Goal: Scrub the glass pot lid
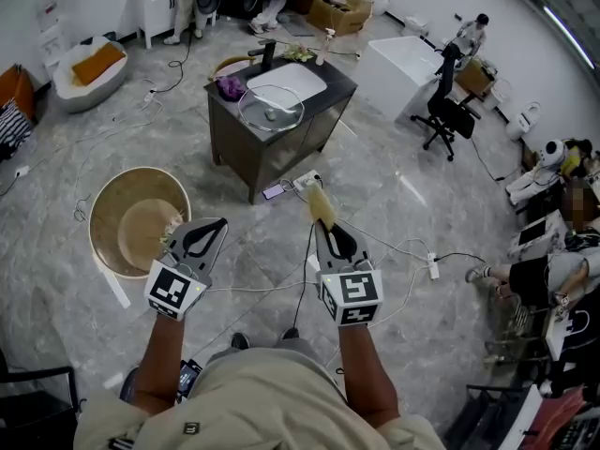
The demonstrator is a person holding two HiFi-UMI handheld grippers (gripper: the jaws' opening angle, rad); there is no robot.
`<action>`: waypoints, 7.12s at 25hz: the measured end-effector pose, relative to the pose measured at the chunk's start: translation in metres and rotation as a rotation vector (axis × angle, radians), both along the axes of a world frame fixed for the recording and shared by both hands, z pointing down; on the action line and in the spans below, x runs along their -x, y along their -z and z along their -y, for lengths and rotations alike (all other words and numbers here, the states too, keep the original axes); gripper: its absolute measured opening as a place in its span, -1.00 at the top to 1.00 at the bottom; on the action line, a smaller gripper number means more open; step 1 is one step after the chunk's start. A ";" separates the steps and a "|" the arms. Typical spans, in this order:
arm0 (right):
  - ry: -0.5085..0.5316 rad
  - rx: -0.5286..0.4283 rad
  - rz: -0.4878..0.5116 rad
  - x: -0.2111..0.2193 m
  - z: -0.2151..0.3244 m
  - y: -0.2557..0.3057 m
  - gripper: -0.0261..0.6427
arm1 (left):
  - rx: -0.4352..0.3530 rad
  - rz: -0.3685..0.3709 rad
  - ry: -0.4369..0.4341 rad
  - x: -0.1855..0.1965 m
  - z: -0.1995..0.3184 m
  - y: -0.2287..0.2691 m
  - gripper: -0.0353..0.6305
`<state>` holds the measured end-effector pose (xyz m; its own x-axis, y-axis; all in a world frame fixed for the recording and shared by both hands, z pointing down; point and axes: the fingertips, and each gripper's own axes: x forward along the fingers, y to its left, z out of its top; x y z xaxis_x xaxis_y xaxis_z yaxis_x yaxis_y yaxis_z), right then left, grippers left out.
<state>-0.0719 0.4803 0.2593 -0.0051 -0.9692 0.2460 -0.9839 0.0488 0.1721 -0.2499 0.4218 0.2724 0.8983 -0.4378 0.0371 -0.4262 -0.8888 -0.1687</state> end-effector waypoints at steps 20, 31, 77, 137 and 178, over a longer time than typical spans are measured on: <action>0.130 -0.005 0.066 -0.055 0.106 -0.012 0.78 | 0.035 0.048 0.137 -0.043 0.080 -0.009 0.85; 0.238 -0.009 0.112 -0.122 0.178 -0.013 0.78 | 0.031 0.090 0.237 -0.107 0.120 -0.003 0.85; -0.105 0.027 0.132 -0.265 0.361 -0.045 0.78 | 0.049 0.100 -0.140 -0.268 0.378 -0.035 0.85; 0.081 0.286 0.098 -0.289 0.711 -0.183 0.78 | 0.306 0.174 0.161 -0.233 0.628 -0.172 0.85; 0.364 0.541 -0.082 -0.163 0.774 -0.379 0.78 | 0.462 0.230 0.322 -0.208 0.652 -0.280 0.85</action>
<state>0.0916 -0.2937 0.6386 -0.2699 -0.6483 0.7119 -0.8727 0.4771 0.1037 -0.0422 -0.2299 0.5522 0.6699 -0.5785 0.4653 -0.6842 -0.7244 0.0844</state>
